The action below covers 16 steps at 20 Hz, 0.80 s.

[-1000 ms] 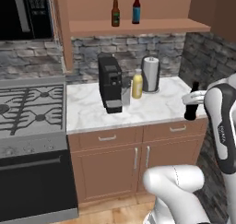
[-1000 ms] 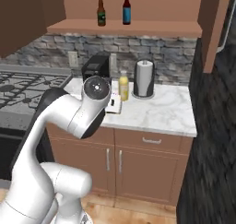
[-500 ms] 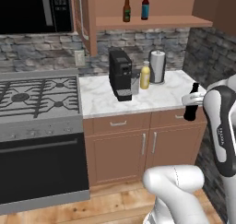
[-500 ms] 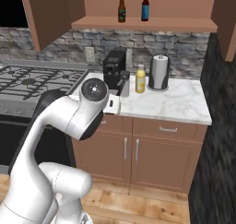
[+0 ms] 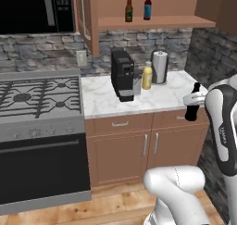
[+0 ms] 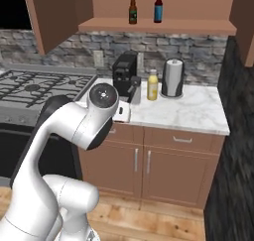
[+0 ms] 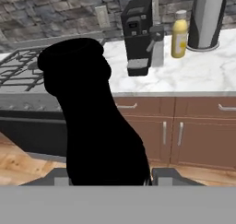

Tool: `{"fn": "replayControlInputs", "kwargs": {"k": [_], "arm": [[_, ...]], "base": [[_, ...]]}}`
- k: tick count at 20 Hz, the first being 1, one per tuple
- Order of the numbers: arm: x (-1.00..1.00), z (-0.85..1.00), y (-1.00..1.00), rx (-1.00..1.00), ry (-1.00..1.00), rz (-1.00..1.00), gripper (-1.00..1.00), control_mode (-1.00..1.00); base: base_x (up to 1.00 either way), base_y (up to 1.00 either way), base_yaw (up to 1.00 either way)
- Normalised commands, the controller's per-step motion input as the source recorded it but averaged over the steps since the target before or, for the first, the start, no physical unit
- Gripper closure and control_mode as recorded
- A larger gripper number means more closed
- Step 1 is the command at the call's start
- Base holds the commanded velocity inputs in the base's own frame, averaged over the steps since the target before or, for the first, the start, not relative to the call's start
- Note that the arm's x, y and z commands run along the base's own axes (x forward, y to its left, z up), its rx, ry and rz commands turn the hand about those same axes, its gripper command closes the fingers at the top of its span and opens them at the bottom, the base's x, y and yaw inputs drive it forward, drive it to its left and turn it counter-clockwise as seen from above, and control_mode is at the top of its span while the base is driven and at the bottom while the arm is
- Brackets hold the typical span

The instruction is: Sort all alcoholic drinks to one cabinet, and non-alcoholic drinks to the other.

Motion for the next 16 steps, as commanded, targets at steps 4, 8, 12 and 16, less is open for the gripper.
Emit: {"fn": "replayControlInputs", "kwargs": {"k": [4,8,12,16], "arm": [[0.00,0.00,0.00,0.00,0.00,0.00,1.00,1.00],[0.00,0.00,0.00,0.00,0.00,0.00,1.00,1.00],[0.00,0.00,0.00,0.00,0.00,0.00,1.00,1.00],[0.00,0.00,0.00,0.00,0.00,0.00,1.00,1.00]], "base": [[0.65,0.33,0.18],[0.10,0.01,0.56],[0.05,-0.02,0.84],[-0.03,0.00,0.98]]}}
